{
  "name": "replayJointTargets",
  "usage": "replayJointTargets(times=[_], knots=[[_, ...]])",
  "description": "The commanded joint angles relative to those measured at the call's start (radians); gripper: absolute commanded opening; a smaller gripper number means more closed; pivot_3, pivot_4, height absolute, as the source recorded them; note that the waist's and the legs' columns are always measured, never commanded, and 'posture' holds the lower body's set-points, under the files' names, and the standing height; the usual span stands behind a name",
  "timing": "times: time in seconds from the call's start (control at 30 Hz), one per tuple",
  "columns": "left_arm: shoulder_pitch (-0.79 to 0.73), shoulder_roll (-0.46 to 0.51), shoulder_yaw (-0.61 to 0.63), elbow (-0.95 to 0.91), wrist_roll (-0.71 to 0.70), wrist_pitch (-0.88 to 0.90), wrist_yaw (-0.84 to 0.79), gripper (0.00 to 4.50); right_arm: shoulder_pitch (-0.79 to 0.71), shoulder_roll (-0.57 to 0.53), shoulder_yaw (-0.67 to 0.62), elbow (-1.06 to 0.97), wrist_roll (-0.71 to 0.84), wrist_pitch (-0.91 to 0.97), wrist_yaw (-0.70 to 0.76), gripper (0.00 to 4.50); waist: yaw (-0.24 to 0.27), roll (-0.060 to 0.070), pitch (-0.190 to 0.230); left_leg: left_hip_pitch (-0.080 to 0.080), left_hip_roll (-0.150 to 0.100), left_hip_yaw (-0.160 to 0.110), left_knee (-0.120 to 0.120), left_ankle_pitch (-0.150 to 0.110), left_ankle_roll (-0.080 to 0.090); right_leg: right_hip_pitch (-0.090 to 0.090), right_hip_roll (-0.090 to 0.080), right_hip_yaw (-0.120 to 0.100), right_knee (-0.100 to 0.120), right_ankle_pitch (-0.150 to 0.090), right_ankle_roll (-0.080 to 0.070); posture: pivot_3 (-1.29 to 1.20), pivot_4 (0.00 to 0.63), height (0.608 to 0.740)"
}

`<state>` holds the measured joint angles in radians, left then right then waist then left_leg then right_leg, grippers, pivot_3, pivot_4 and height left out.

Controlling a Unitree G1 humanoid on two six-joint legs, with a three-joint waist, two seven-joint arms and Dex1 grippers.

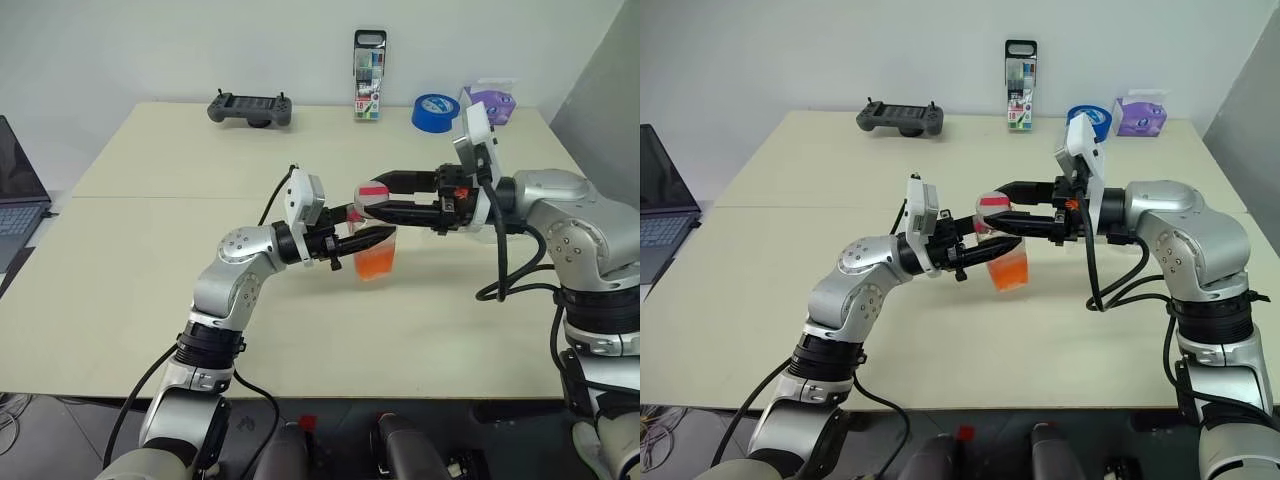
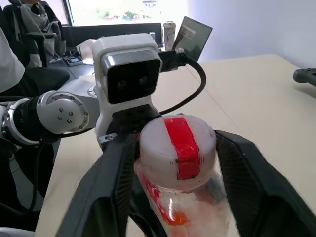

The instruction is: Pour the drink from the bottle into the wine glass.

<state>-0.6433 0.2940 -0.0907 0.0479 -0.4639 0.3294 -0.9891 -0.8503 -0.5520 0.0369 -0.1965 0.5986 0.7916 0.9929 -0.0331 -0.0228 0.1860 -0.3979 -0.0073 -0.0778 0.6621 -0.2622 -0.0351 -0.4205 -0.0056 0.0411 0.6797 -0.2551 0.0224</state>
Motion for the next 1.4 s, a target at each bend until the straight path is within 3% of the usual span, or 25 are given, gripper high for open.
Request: replayJointTargets(times=[0.03, 0.1, 0.27, 0.43, 0.53, 0.7, 0.9, 1.4], knots=[[-0.019, -0.002, 0.008, 0.001, 0.0, 0.001, 0.008, 1.9, -0.033, 0.029, -0.009, -0.124, -0.029, -0.012, -0.127, 3.88, 0.002, 0.0, 0.0, 0.0, 0.0, 0.0, 0.0, 0.0, 0.0, 0.0, 0.0, 0.0, 0.0, 0.0, 0.0, 0.0, 0.15, 0.74], [-0.023, -0.005, 0.007, 0.01, 0.002, 0.0, 0.008, 1.9, -0.022, 0.031, -0.009, -0.173, -0.04, 0.011, -0.184, 4.5, 0.003, 0.0, 0.0, -0.001, 0.0, -0.002, 0.0, 0.0, 0.0, 0.0, 0.0, -0.002, 0.0, 0.0, 0.0, 0.0, 0.15, 0.74], [-0.032, -0.002, 0.001, 0.031, 0.011, -0.011, -0.008, 1.9, 0.032, 0.044, -0.013, -0.349, -0.073, 0.183, -0.431, 4.5, 0.005, 0.0, 0.0, -0.001, 0.0, -0.003, 0.0, 0.0, 0.0, 0.0, -0.004, -0.002, 0.0, 0.0, 0.0, 0.0, 0.15, 0.74], [-0.052, -0.005, 0.01, 0.059, 0.014, -0.015, -0.018, 1.9, 0.083, 0.191, -0.073, -0.533, -0.078, 0.409, -0.709, 4.5, 0.004, 0.0, 0.0, -0.001, 0.0, -0.003, 0.0, 0.0, 0.0, -0.001, -0.004, -0.001, 0.001, 0.0, 0.0, 0.0, 0.15, 0.74], [-0.059, -0.002, 0.013, 0.073, 0.016, -0.021, -0.026, 1.9, 0.081, 0.237, -0.076, -0.592, -0.091, 0.496, -0.795, 4.5, 0.004, 0.0, 0.0, -0.001, 0.0, -0.003, 0.0, 0.0, 0.0, -0.001, -0.004, -0.001, 0.001, 0.0, 0.0, 0.0, 0.15, 0.74], [-0.076, 0.002, 0.01, 0.116, 0.032, -0.051, -0.047, 1.9, 0.077, 0.418, -0.097, -0.69, -0.136, 0.674, -0.96, 4.5, 0.002, 0.0, 0.0, -0.001, 0.0, -0.002, -0.001, 0.0, 0.0, -0.001, -0.003, -0.001, 0.001, 0.0, 0.0, 0.0, 0.15, 0.74], [-0.087, -0.003, 0.007, 0.141, 0.057, -0.096, -0.056, 1.9, 0.07, 0.513, -0.085, -0.725, -0.195, 0.788, -1.035, 4.5, 0.002, 0.0, 0.0, -0.001, 0.0, -0.003, 0.0, 0.0, 0.0, -0.001, -0.003, -0.001, 0.001, 0.0, 0.0, 0.0, 0.15, 0.74], [-0.083, -0.012, -0.005, 0.161, 0.087, -0.146, -0.063, 1.9, 0.069, 0.585, -0.018, -0.709, -0.304, 0.823, -1.081, 4.5, 0.0, 0.001, 0.0, -0.001, 0.0, -0.002, -0.001, 0.0, 0.0, -0.001, -0.002, -0.002, 0.001, 0.0, 0.0, 0.0, 0.15, 0.74]])
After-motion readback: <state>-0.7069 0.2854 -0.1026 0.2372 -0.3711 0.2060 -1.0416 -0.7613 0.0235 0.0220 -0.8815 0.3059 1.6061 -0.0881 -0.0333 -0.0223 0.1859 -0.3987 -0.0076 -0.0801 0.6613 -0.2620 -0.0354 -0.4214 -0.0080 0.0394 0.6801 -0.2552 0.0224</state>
